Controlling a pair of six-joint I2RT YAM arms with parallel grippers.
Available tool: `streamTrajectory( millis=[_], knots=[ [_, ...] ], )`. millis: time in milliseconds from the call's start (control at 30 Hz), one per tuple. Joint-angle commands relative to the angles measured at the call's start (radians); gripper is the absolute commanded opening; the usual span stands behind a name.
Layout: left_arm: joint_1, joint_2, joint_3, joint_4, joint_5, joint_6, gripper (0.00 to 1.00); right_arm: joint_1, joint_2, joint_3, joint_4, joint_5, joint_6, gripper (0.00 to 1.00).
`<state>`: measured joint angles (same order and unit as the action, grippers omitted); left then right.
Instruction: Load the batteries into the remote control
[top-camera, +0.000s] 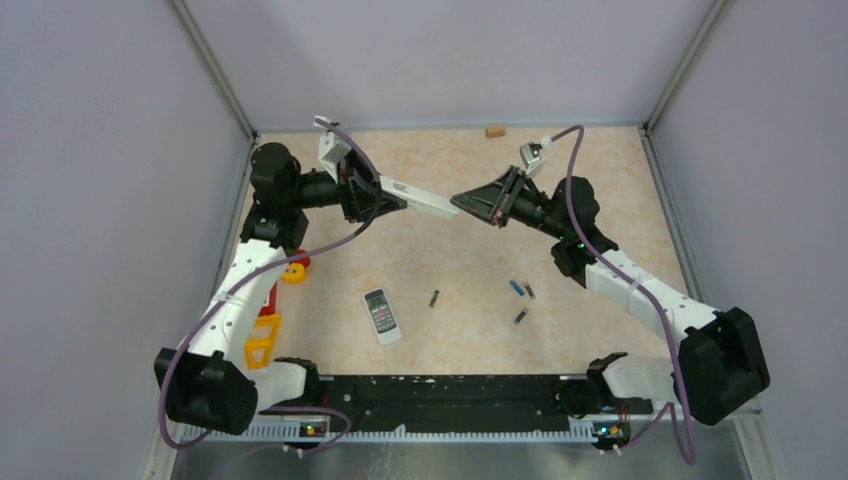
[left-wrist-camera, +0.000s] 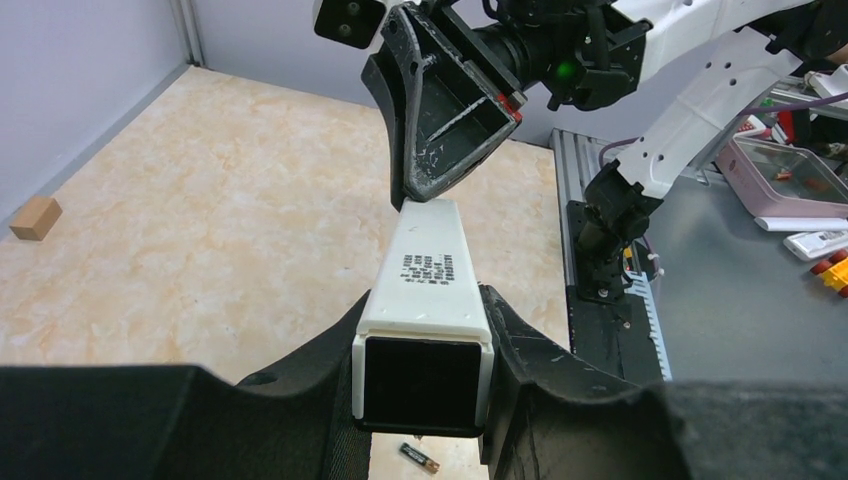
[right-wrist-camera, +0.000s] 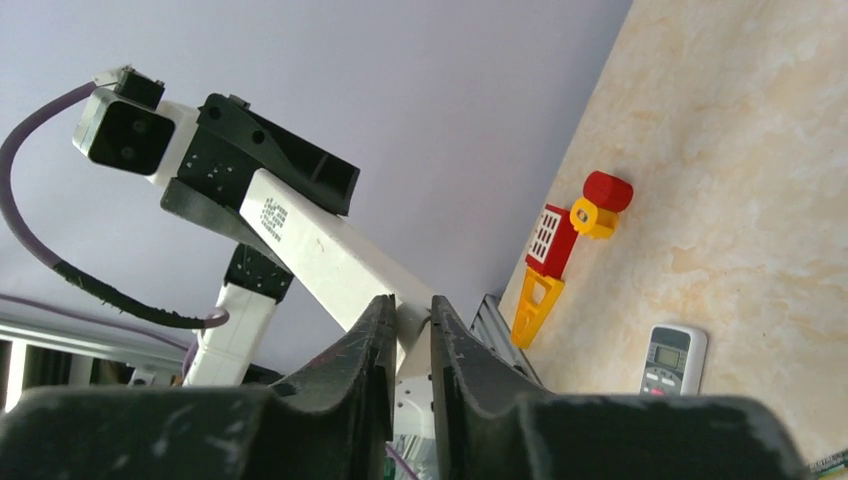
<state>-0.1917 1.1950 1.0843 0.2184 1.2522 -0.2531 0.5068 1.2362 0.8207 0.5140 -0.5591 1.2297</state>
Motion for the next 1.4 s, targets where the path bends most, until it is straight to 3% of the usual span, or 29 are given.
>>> streamTrajectory(
  millis=[0, 100, 633, 967, 1367],
  knots=[
    [0.0, -0.018, 0.04, -0.051, -0.013, 0.075, 0.0, -0.007, -0.039, 0.048, -0.036, -0.006, -0.02, 0.08],
    [0.0, -0.01, 0.053, -0.112, -0.035, 0.118, 0.0, -0.007, -0.05, 0.055, -0.036, -0.002, -0.012, 0.0],
    [0.001, -0.008, 0.022, -0.155, -0.103, 0.146, 0.0, -0.035, -0.06, -0.023, 0.162, 0.114, 0.056, 0.0],
    [0.006, 0.059, -0.02, -0.157, -0.183, 0.132, 0.0, -0.091, -0.054, -0.105, 0.078, 0.209, 0.012, 0.0],
    [0.006, 0.113, -0.001, -0.154, -0.092, 0.133, 0.0, -0.118, 0.057, -0.269, -0.106, 0.38, -0.119, 0.0]
  ],
)
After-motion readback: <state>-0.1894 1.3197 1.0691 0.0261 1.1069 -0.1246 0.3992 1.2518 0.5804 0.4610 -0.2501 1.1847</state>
